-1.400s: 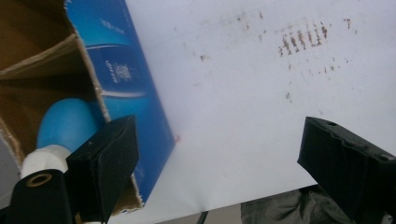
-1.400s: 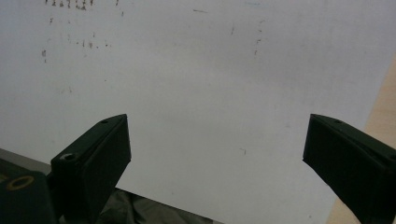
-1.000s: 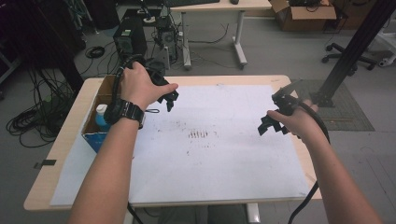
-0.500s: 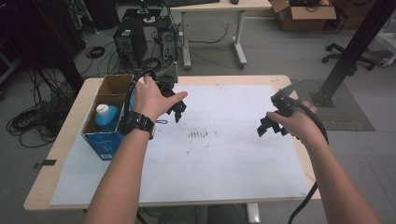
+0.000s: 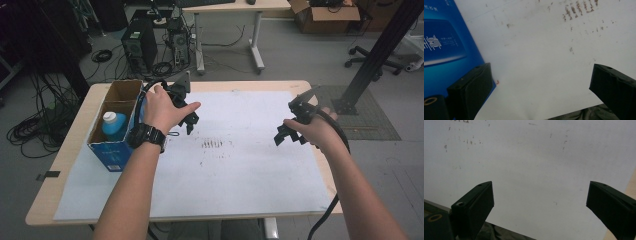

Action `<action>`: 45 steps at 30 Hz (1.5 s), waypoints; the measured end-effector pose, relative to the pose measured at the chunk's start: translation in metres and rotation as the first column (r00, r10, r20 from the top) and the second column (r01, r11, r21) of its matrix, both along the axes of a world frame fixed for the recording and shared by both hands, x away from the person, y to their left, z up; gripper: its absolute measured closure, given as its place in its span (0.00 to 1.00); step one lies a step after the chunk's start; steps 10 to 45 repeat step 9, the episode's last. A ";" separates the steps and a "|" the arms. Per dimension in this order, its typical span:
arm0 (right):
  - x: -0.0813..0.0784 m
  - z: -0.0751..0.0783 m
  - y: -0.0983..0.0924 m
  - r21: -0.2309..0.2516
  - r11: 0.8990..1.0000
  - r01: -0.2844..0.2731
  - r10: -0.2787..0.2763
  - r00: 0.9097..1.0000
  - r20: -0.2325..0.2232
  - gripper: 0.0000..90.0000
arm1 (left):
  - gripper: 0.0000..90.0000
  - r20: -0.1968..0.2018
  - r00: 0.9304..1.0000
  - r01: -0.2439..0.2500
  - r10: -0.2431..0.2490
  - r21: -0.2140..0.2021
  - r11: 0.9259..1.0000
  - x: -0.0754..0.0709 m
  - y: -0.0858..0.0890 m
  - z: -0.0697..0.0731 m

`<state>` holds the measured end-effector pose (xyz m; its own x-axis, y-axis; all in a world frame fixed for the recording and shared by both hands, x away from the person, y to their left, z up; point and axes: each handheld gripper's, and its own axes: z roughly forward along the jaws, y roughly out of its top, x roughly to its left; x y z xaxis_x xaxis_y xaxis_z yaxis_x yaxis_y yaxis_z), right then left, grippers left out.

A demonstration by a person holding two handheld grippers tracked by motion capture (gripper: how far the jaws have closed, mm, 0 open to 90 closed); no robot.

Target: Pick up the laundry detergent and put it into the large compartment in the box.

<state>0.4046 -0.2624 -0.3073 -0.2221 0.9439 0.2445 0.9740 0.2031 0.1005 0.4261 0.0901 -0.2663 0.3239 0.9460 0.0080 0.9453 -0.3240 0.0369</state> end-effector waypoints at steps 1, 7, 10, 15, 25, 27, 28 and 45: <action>0.000 0.000 0.001 0.000 1.000 0.002 -0.002 1.000 0.000 0.09 | 0.06 0.003 1.000 0.002 -0.002 0.000 1.000 0.000 -0.001 0.000; 0.000 0.000 0.002 0.000 1.000 -0.001 0.001 1.000 -0.001 0.09 | 0.05 0.010 1.000 0.003 -0.004 0.015 1.000 0.000 -0.001 0.000; 0.000 0.001 0.002 -0.002 1.000 0.002 -0.002 1.000 -0.003 0.09 | 0.05 0.009 1.000 0.005 -0.005 0.011 1.000 -0.001 -0.001 0.000; 0.000 0.001 0.002 -0.002 1.000 0.002 -0.002 1.000 -0.003 0.09 | 0.05 0.009 1.000 0.005 -0.005 0.011 1.000 -0.001 -0.001 0.000; 0.000 0.001 0.002 -0.002 1.000 0.002 -0.002 1.000 -0.003 0.09 | 0.05 0.009 1.000 0.005 -0.005 0.011 1.000 -0.001 -0.001 0.000; 0.000 0.001 0.002 -0.002 1.000 0.002 -0.002 1.000 -0.003 0.09 | 0.05 0.009 1.000 0.005 -0.005 0.011 1.000 -0.001 -0.001 0.000; 0.000 0.001 0.002 -0.002 1.000 0.002 -0.002 1.000 -0.003 0.09 | 0.05 0.009 1.000 0.005 -0.005 0.011 1.000 -0.001 -0.001 0.000; 0.000 0.001 0.002 -0.002 1.000 0.002 -0.002 1.000 -0.003 0.09 | 0.05 0.009 1.000 0.005 -0.005 0.011 1.000 -0.001 -0.001 0.000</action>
